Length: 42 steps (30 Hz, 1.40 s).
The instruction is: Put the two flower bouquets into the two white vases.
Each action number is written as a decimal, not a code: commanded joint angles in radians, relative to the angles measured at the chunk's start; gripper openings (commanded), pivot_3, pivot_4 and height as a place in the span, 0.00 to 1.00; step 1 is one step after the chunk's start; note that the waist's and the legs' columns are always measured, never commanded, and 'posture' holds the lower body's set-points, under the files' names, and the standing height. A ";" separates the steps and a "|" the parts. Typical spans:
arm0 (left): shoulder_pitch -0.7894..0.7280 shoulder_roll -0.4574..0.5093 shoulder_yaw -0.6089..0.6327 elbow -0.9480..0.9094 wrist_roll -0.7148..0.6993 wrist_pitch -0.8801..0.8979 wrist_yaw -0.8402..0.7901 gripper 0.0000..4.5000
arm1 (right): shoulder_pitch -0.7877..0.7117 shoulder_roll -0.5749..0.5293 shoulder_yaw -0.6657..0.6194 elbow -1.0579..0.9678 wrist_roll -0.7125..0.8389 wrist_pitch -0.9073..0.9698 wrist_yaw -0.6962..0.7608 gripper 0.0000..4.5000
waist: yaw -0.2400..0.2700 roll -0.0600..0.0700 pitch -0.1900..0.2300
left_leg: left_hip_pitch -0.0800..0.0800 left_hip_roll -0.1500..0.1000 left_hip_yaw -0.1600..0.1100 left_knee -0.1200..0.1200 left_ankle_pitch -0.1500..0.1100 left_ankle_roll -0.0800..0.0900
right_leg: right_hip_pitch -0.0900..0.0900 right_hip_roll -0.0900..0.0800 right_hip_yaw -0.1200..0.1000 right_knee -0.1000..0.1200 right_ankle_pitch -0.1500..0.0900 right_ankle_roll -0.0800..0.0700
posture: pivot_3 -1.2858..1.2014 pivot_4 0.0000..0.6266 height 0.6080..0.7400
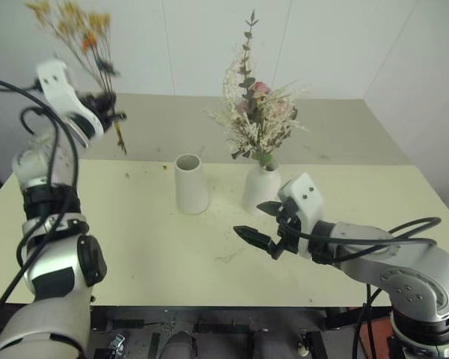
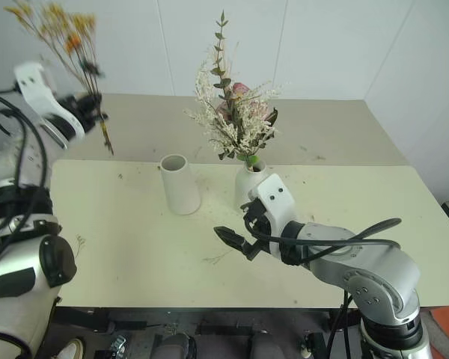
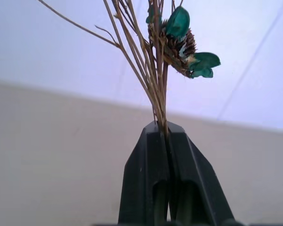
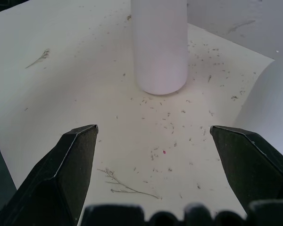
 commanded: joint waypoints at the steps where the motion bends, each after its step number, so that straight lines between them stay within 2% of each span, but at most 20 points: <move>1: -0.075 -0.052 0.085 0.031 -0.165 -0.071 -0.202 0.00 | 0.045 -0.022 -0.025 -0.060 -0.072 -0.118 0.030 1.00 | 0.002 0.000 0.000 | 0.000 0.000 0.000 0.000 0.000 0.000 | 0.000 0.000 0.000 -0.001 0.000 0.000 | 0.52 0.24 1.00; 4: -0.119 -0.084 0.133 0.097 -0.285 -0.019 -0.372 0.00 | 0.091 -0.022 -0.015 -0.084 -0.120 -0.171 0.034 1.00 | 0.000 0.000 0.000 | 0.000 0.000 0.000 0.002 0.000 0.000 | 0.001 0.000 0.000 -0.001 0.000 0.001 | 0.52 0.24 1.00; 10: -0.141 -0.105 0.046 0.246 -0.244 -0.079 -0.654 0.00 | 0.161 0.000 0.011 -0.120 -0.199 -0.227 0.007 1.00 | -0.008 0.000 0.000 | 0.003 0.000 0.000 0.001 0.000 0.000 | 0.001 0.001 0.001 0.000 0.000 0.000 | 0.52 0.24 1.00; 17: -0.195 -0.115 -0.029 0.451 -0.141 -0.207 -0.811 0.00 | 0.199 0.046 0.029 -0.139 -0.265 -0.254 -0.026 1.00 | -0.006 0.000 0.000 | 0.002 0.000 -0.001 0.001 0.000 0.000 | 0.001 0.002 0.001 0.000 0.000 0.000 | 0.52 0.24 1.00; 23: -0.207 -0.121 -0.064 0.530 -0.064 -0.260 -0.848 0.00 | 0.217 0.052 0.024 -0.136 -0.298 -0.258 -0.025 1.00 | -0.004 0.000 0.000 | 0.002 0.000 -0.001 0.001 0.000 0.000 | 0.001 0.002 0.001 0.000 0.000 0.000 | 0.52 0.24 1.00; 32: -0.152 -0.096 -0.079 0.534 -0.003 -0.284 -0.874 0.00 | 0.225 0.072 0.033 -0.130 -0.332 -0.264 -0.022 1.00 | -0.005 0.000 0.000 | 0.002 0.000 -0.001 0.001 0.000 0.000 | 0.001 0.002 0.001 0.000 0.000 0.000 | 0.52 0.24 1.00; 42: -0.071 -0.148 -0.134 0.517 0.075 -0.386 -0.872 0.00 | 0.221 0.085 0.037 -0.107 -0.365 -0.272 0.004 1.00 | 0.000 0.000 0.000 | 0.002 0.000 -0.001 0.001 0.000 0.000 | 0.001 0.001 0.000 0.000 0.000 0.000 | 0.52 0.24 1.00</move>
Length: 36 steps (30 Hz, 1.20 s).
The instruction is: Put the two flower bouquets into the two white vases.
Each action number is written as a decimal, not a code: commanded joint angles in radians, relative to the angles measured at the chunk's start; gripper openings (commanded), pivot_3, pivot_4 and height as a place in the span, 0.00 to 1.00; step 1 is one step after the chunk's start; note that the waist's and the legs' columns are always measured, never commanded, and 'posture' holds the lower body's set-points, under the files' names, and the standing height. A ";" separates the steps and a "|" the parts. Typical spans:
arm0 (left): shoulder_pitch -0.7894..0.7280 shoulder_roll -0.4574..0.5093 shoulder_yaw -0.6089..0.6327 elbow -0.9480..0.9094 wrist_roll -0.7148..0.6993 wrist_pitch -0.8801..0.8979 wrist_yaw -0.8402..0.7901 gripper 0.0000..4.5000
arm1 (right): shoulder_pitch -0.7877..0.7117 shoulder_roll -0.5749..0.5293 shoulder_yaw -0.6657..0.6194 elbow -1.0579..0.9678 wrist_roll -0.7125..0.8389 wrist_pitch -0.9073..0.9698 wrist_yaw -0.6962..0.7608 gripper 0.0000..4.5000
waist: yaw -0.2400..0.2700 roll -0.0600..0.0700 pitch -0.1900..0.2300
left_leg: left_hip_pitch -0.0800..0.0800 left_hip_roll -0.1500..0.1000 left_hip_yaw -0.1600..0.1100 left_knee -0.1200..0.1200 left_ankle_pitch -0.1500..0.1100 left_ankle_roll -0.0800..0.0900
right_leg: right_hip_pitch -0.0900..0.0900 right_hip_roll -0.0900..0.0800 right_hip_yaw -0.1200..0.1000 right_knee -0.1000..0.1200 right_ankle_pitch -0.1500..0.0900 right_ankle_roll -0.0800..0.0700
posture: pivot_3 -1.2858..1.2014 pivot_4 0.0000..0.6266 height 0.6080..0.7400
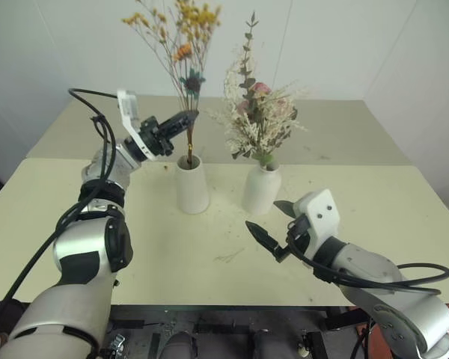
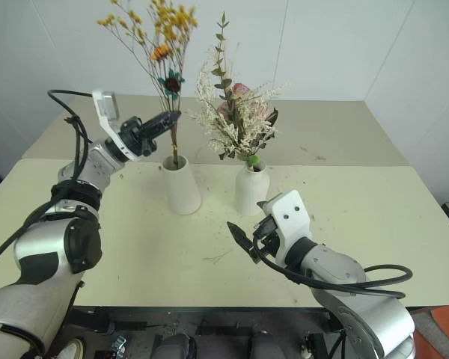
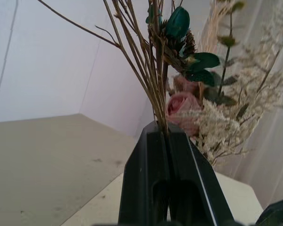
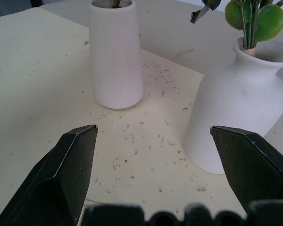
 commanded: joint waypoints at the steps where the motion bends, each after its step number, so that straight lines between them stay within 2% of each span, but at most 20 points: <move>1: 0.006 -0.003 -0.004 -0.025 0.011 -0.048 -0.007 0.00 | -0.004 0.003 -0.014 -0.013 -0.018 -0.040 0.010 1.00 | -0.001 0.000 0.000 | 0.000 0.000 0.000 0.000 0.000 0.000 | 0.000 0.000 0.000 0.000 0.000 0.000 | 0.52 0.24 1.00; 3: 0.011 0.001 0.004 -0.029 0.005 -0.044 -0.013 0.00 | 0.001 0.003 -0.017 -0.014 -0.022 -0.041 0.012 1.00 | -0.002 0.000 0.000 | 0.000 0.000 0.000 0.000 0.000 0.000 | 0.000 0.000 0.000 0.000 0.000 0.000 | 0.52 0.24 1.00; 6: 0.023 0.011 0.016 -0.045 -0.008 -0.032 -0.041 0.16 | 0.010 0.002 -0.016 -0.016 -0.027 -0.044 0.014 1.00 | -0.004 0.000 0.000 | 0.000 0.000 0.000 0.000 0.000 0.000 | 0.000 0.000 0.000 0.000 0.000 0.000 | 0.52 0.24 1.00; 16: 0.134 0.066 0.047 -0.203 -0.076 0.071 -0.099 0.88 | 0.024 0.012 0.001 0.007 -0.057 -0.061 0.036 1.00 | -0.004 0.000 0.000 | 0.001 0.000 0.000 0.000 0.000 0.000 | 0.000 0.000 0.000 0.001 0.000 0.000 | 0.52 0.24 1.00; 18: 0.161 0.085 0.050 -0.238 -0.091 0.103 -0.096 0.99 | 0.027 0.012 0.006 0.015 -0.065 -0.067 0.043 1.00 | -0.006 0.000 0.000 | 0.001 0.000 0.000 0.000 0.000 0.000 | 0.000 0.000 0.000 0.001 0.000 0.000 | 0.52 0.24 1.00; 23: 0.263 0.146 0.060 -0.356 -0.091 0.136 -0.011 0.99 | 0.038 0.009 0.010 0.035 -0.085 -0.082 0.064 1.00 | -0.007 0.000 0.000 | 0.002 0.001 0.000 0.000 0.000 0.000 | 0.000 0.000 0.000 0.001 0.000 0.000 | 0.52 0.24 1.00; 28: 0.410 0.201 0.102 -0.583 -0.166 0.237 0.060 0.99 | 0.070 -0.006 -0.035 0.027 -0.090 -0.083 0.083 1.00 | -0.005 0.000 0.000 | 0.002 0.001 0.000 0.000 0.000 0.000 | 0.000 0.000 0.000 0.001 0.000 0.000 | 0.52 0.24 1.00; 32: 0.557 0.250 0.088 -0.825 -0.212 0.320 0.070 0.99 | 0.144 -0.064 -0.195 0.009 -0.041 -0.085 0.152 1.00 | 0.001 0.000 0.000 | 0.001 0.001 0.000 0.000 0.000 0.000 | 0.001 0.000 0.000 0.001 0.000 0.000 | 0.52 0.24 1.00; 36: 0.677 0.313 0.039 -0.984 -0.216 0.353 0.020 0.99 | 0.251 -0.149 -0.420 -0.003 0.038 -0.083 0.270 1.00 | 0.007 0.000 0.000 | 0.003 0.001 0.000 0.000 0.000 0.000 | 0.002 -0.001 0.000 0.001 0.000 0.000 | 0.52 0.24 1.00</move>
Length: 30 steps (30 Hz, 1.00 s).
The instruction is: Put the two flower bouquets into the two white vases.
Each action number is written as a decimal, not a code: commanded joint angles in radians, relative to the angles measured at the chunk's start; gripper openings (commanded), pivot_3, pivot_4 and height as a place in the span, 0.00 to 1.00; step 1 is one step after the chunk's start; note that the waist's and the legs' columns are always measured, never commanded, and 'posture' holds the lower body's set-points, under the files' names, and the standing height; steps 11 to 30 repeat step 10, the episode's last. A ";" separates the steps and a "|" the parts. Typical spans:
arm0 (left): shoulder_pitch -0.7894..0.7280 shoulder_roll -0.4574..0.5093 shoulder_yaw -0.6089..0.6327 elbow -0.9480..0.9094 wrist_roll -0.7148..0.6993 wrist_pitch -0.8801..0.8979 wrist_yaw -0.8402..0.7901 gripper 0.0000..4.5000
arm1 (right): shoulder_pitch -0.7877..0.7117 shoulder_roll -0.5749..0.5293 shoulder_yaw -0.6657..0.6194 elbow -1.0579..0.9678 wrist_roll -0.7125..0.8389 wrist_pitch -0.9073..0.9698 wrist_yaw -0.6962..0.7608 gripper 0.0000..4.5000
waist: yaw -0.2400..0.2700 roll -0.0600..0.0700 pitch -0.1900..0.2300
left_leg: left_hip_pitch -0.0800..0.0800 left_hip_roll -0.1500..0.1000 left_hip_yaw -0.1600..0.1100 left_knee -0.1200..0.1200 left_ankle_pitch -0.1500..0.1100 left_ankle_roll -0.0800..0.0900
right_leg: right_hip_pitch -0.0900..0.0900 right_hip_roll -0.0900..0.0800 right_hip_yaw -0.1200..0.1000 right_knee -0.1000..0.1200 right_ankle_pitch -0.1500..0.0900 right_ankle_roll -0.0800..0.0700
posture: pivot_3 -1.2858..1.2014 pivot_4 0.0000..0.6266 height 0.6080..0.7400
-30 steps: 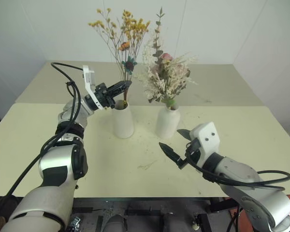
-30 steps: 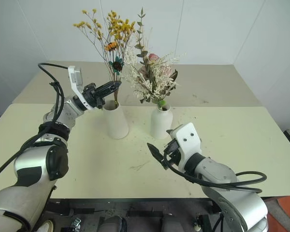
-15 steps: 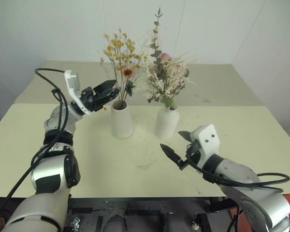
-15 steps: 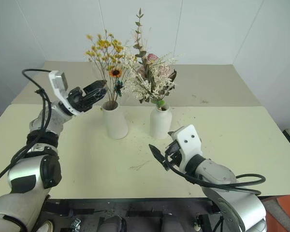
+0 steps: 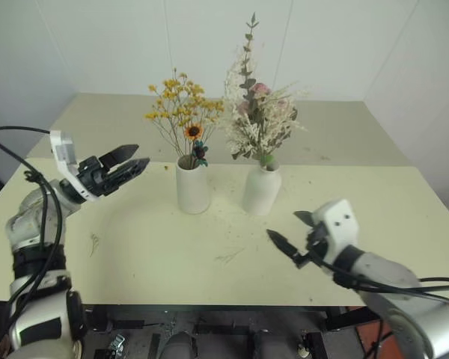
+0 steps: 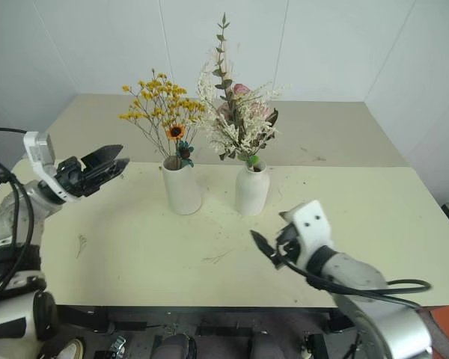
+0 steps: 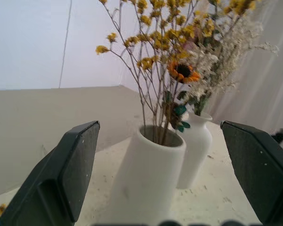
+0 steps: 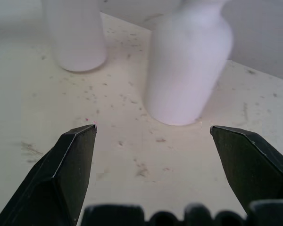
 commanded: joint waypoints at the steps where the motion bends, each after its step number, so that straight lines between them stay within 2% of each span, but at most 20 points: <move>1: 0.053 0.048 -0.030 -0.130 -0.033 0.018 -0.045 0.99 | 0.070 -0.067 -0.203 -0.048 0.073 -0.024 0.101 1.00 | 0.000 0.000 0.000 | 0.001 0.000 0.000 0.000 0.000 0.000 | 0.000 0.000 0.000 0.000 0.000 0.000 | 0.52 0.24 1.00; 5: 0.086 0.055 -0.035 -0.179 -0.055 0.030 -0.019 0.99 | 0.207 -0.149 -0.430 -0.037 0.130 -0.036 0.243 1.00 | 0.000 0.000 0.000 | 0.002 0.001 0.001 0.000 0.000 0.000 | 0.002 0.001 0.000 0.000 0.000 -0.001 | 0.52 0.24 1.00; 9: 0.097 0.060 -0.027 -0.176 -0.052 0.026 0.011 0.99 | 0.281 -0.179 -0.558 0.005 0.158 -0.061 0.332 1.00 | -0.002 0.000 0.000 | 0.003 0.001 0.001 0.000 0.000 0.000 | 0.003 0.002 0.001 0.000 0.000 -0.001 | 0.52 0.24 1.00; 30: 0.103 0.064 -0.022 -0.176 -0.053 0.024 0.012 0.99 | 0.288 -0.188 -0.568 0.017 0.154 -0.070 0.346 1.00 | -0.002 0.000 0.000 | 0.004 0.001 0.002 0.000 0.000 0.000 | 0.003 0.002 0.002 0.000 0.000 -0.001 | 0.52 0.24 1.00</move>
